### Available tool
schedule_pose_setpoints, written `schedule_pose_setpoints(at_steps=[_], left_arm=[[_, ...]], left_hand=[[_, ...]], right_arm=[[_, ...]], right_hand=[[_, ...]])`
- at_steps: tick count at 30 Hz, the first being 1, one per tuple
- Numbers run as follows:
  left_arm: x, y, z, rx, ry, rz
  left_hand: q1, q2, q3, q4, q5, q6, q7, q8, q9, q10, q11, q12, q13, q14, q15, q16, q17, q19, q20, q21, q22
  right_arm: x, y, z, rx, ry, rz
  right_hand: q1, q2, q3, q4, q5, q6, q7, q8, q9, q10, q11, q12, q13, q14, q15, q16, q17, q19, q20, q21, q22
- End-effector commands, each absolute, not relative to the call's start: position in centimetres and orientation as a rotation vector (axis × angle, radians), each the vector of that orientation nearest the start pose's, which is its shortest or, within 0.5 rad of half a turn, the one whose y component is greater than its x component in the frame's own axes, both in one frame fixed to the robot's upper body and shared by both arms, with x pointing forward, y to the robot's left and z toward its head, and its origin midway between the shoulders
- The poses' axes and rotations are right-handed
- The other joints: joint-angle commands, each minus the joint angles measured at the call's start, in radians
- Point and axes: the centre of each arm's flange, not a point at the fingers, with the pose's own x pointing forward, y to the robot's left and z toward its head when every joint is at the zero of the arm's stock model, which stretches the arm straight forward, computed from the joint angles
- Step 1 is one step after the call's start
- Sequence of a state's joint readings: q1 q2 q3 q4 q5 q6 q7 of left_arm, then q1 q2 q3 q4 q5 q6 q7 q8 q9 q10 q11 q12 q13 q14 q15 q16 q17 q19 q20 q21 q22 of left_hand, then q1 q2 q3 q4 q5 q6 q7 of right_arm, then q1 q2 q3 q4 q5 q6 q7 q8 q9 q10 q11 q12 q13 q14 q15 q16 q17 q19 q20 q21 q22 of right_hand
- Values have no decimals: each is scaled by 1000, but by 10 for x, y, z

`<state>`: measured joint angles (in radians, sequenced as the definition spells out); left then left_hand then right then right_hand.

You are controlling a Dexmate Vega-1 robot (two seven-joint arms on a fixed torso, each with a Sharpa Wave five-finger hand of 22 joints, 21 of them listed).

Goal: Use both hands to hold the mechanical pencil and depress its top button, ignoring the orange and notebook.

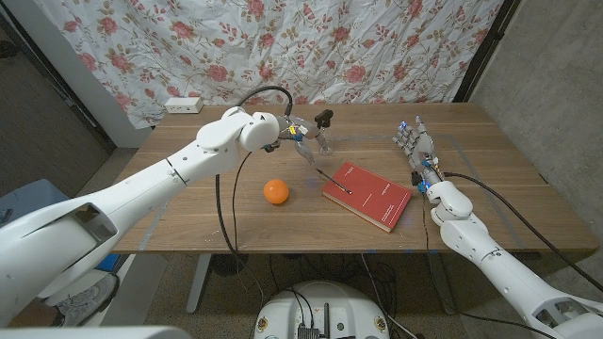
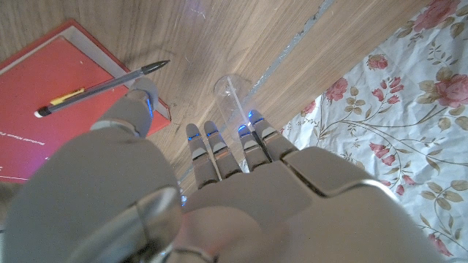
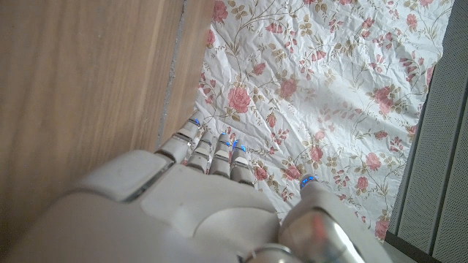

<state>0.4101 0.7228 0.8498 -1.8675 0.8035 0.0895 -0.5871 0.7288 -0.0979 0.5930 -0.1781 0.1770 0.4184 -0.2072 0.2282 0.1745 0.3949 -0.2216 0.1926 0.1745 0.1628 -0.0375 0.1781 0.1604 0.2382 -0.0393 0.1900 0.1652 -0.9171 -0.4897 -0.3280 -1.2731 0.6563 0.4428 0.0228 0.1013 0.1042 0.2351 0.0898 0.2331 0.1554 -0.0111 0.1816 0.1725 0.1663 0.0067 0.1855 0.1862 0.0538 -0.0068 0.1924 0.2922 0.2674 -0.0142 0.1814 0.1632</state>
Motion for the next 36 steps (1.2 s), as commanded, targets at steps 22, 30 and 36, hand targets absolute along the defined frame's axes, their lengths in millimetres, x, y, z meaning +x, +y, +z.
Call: schedule_pose_setpoints(at_steps=[22,30,36], left_arm=[[585,56,52,2062,-678,-317],[587,54,42,2060,-683,-312],[587,54,37,2058,-695,-292]], left_hand=[[59,2,-46,3,6,65,-2,3,5,76,1,3,3,56,-155,8,5,16,-101,-1,3],[92,13,-64,3,8,96,-3,-1,4,131,0,7,3,83,-158,7,5,31,-106,2,3],[111,19,-80,5,9,137,0,1,4,166,0,6,2,107,-158,8,5,47,-108,4,4]], right_arm=[[632,-322,-59,76,-653,131],[633,-321,-59,75,-651,129],[635,-319,-58,77,-651,130]], right_hand=[[3,3,9,-2,7,10,-5,7,2,9,-3,6,1,1,10,9,-5,0,7,4,3],[0,1,8,-2,7,11,-5,7,2,10,-2,7,1,1,11,9,-7,0,8,4,3],[-1,0,8,-1,7,11,-6,7,2,10,-1,6,1,1,11,9,-9,0,10,4,3]])
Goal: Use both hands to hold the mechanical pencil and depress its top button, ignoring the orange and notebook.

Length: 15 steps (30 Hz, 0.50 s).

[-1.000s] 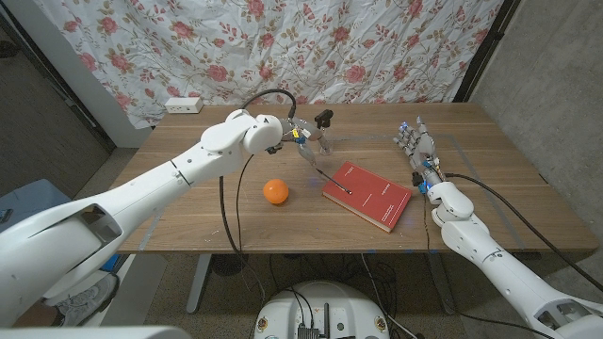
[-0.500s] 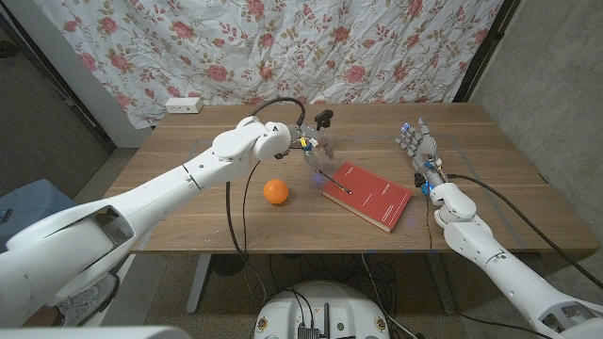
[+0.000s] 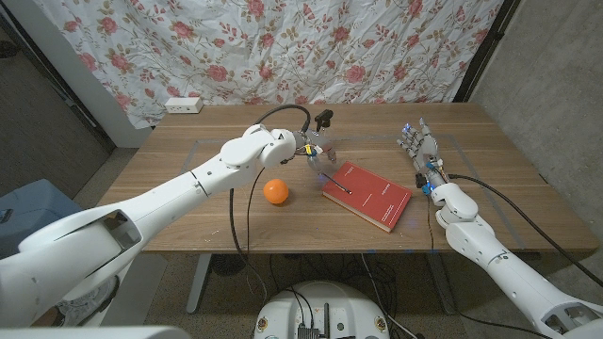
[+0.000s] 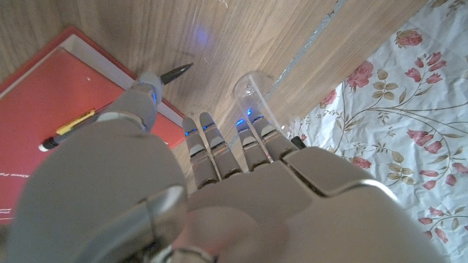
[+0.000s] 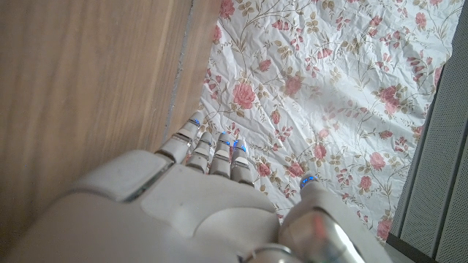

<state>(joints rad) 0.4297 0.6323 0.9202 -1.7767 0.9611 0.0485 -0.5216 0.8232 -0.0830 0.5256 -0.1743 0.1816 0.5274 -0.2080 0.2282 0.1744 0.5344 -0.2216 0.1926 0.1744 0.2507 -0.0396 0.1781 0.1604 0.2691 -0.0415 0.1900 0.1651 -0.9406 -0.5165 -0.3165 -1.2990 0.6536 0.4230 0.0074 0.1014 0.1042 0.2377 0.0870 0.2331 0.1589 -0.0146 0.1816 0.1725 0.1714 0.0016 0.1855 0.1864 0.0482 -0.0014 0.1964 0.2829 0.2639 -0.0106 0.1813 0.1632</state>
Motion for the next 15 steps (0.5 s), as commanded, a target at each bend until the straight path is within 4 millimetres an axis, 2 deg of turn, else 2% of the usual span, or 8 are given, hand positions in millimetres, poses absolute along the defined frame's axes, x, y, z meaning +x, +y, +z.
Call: schedule_pose_setpoints(at_steps=[1,5,15], left_arm=[[587,54,37,2058,-695,-292],[587,55,34,2047,-690,-288],[586,54,27,2033,-689,-287]], left_hand=[[21,4,-16,1,4,33,-1,1,4,33,-1,6,2,23,-157,7,5,21,-108,5,4],[36,4,-33,2,4,59,-1,-3,4,59,-1,4,2,40,-159,6,5,35,-111,6,4],[50,11,-49,4,4,94,1,-4,4,94,-1,5,2,59,-162,6,6,57,-112,9,5]], right_arm=[[635,-319,-58,77,-652,130],[636,-318,-57,77,-651,129],[637,-317,-57,76,-651,129]], right_hand=[[-2,0,6,1,7,8,-2,7,2,5,4,6,1,7,6,6,0,4,6,5,3],[-3,0,6,1,7,8,-4,7,2,6,3,7,1,7,6,6,-1,4,6,5,3],[-5,0,7,1,7,14,-7,8,2,6,1,7,1,7,6,6,-3,5,7,5,3]])
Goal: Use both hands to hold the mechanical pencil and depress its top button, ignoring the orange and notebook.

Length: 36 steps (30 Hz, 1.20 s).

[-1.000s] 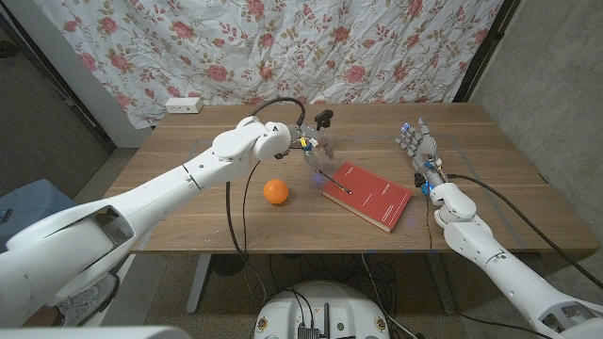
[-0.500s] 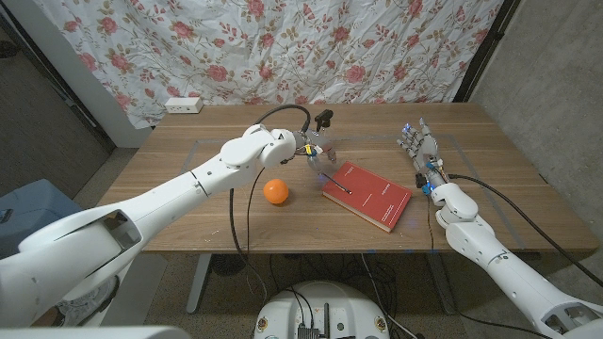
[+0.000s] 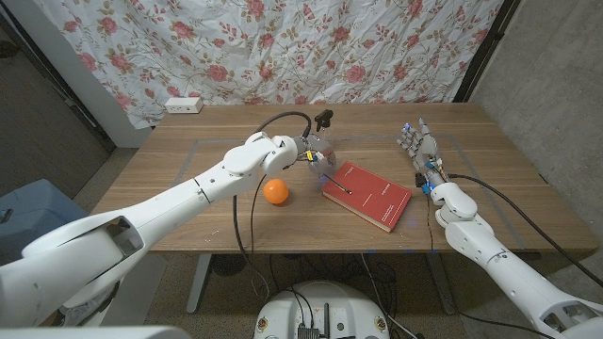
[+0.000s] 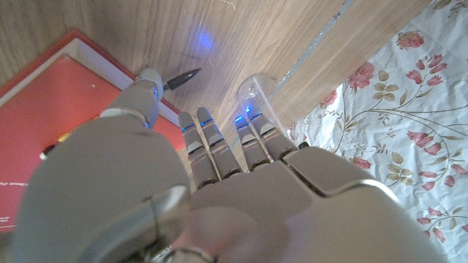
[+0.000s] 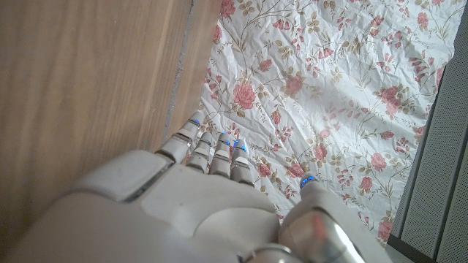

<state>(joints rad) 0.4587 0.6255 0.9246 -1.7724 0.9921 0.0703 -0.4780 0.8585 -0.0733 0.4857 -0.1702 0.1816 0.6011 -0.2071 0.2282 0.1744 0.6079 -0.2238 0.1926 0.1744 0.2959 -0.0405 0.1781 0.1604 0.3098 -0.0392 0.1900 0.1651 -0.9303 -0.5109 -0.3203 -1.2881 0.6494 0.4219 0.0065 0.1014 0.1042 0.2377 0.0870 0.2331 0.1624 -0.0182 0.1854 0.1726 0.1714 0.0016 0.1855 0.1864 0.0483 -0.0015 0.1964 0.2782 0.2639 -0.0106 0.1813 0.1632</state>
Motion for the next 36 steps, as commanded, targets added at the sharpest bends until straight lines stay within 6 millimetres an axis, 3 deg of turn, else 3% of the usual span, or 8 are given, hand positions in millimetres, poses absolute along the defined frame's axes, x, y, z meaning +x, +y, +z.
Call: schedule_pose_setpoints(at_steps=[1,15,19,36], left_arm=[[586,55,27,2031,-691,-284],[584,58,26,1999,-730,-210],[583,59,25,1993,-738,-194],[585,59,20,1974,-738,-191]], left_hand=[[17,2,-11,0,4,28,2,-4,4,26,1,5,2,17,-161,6,6,18,-113,9,5],[66,21,-51,-1,4,144,3,-6,4,136,2,7,1,86,-169,7,7,81,-114,15,6],[88,29,-61,-1,4,196,13,-4,4,180,2,9,1,113,-176,6,8,101,-116,16,6],[138,46,-87,0,3,329,23,-1,4,297,1,11,1,163,-180,4,9,142,-122,18,9]], right_arm=[[637,-317,-57,76,-651,129],[636,-315,-59,70,-646,127],[635,-315,-59,68,-647,125],[635,-315,-61,67,-640,118]], right_hand=[[-5,0,8,1,7,10,-4,4,2,6,2,7,1,7,6,7,1,5,8,5,3],[-6,2,10,1,8,16,-9,5,2,10,2,8,1,7,5,7,-3,6,7,5,3],[-7,2,11,1,8,18,-10,5,2,12,2,9,1,8,5,8,-4,7,8,5,3],[-8,3,15,0,9,31,-16,7,2,13,2,8,1,12,3,10,-9,11,9,7,3]])
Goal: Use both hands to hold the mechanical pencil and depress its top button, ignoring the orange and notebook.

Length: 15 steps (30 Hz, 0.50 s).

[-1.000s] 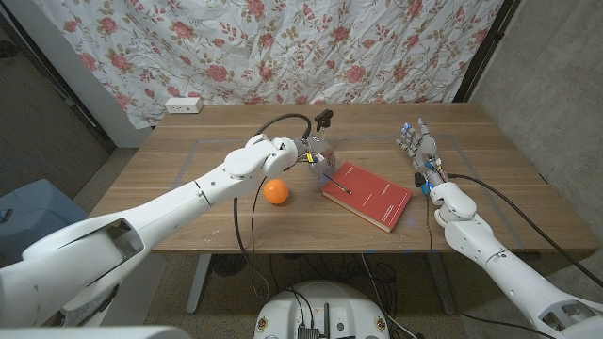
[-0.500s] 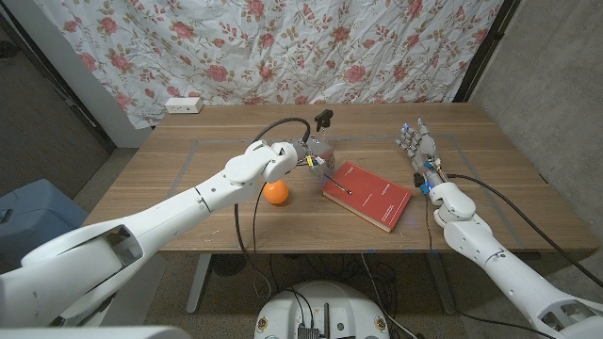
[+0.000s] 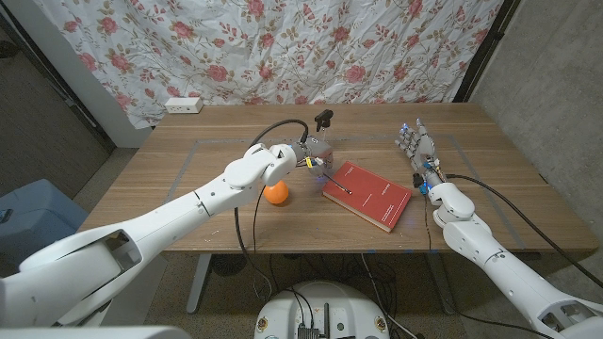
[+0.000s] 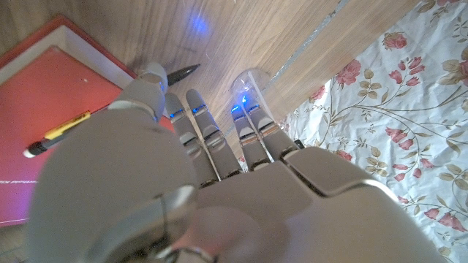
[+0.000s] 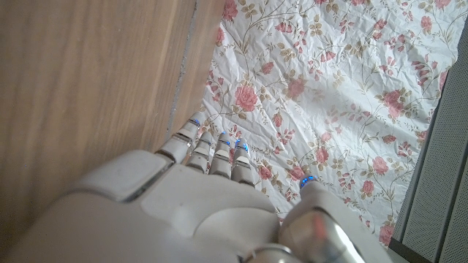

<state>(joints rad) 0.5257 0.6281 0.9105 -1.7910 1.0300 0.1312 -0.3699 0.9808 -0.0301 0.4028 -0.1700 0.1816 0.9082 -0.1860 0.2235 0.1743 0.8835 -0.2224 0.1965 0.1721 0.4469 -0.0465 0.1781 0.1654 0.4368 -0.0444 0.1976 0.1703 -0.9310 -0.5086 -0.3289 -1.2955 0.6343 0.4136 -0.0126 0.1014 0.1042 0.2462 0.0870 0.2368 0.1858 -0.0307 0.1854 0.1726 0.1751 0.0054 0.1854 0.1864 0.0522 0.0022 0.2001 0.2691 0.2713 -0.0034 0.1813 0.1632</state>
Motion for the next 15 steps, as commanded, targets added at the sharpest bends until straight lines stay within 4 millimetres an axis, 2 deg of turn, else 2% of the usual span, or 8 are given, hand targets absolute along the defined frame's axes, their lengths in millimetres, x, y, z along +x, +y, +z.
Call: schedule_pose_setpoints(at_steps=[1,15], left_arm=[[585,59,20,1972,-739,-187],[588,61,25,1969,-737,-196]], left_hand=[[19,4,-6,0,3,31,9,4,4,35,1,9,4,15,-174,4,4,17,-117,10,4],[39,12,-17,0,3,97,26,5,5,112,1,12,5,45,-176,6,4,42,-127,14,6]], right_arm=[[634,-315,-61,67,-641,117],[635,-315,-61,66,-640,114]], right_hand=[[-8,3,7,-1,5,9,-4,8,2,10,-2,9,1,8,0,6,0,4,1,6,3],[-11,3,8,0,6,14,-8,7,2,11,-2,9,1,10,0,7,-3,7,3,7,3]])
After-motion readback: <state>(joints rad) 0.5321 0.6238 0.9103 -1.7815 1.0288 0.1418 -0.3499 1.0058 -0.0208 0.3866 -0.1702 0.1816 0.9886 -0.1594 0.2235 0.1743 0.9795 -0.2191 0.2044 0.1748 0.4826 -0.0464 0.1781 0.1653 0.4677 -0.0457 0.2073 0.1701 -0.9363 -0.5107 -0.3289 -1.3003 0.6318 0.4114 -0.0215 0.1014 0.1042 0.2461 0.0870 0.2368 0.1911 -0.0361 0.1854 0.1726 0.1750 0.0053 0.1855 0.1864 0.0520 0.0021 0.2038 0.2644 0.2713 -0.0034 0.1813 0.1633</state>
